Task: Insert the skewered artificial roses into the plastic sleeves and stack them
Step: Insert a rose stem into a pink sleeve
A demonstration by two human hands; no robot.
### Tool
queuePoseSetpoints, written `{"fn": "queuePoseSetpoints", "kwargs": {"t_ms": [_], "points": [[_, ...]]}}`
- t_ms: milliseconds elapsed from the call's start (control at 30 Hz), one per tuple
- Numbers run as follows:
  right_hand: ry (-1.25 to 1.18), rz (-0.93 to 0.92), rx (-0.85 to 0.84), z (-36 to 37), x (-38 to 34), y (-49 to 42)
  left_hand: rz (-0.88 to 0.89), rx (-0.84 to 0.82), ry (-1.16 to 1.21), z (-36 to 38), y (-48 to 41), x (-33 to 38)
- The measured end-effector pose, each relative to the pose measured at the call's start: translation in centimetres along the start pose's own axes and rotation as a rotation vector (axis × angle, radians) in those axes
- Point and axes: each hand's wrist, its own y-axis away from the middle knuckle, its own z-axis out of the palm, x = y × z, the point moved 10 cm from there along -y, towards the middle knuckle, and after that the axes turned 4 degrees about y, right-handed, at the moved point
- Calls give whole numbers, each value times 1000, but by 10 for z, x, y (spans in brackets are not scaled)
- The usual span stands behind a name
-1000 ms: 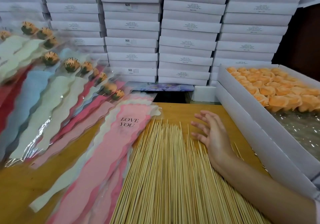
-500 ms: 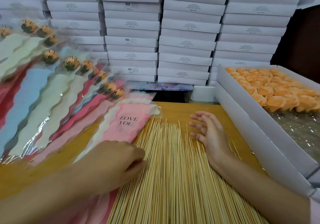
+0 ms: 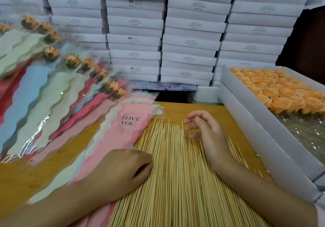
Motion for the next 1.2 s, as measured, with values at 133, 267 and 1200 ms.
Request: {"fn": "queuePoseSetpoints", "kwargs": {"t_ms": [133,267,1200], "points": [[190,-134,-173,22,-36,11,2,14,0,-2,2,1],[351,-179,-305,27,-78,17,11,21,2,-2,1,2],[1776,197,-221,-208,-16,-114,3,-18,0,-2,1,4]]}}
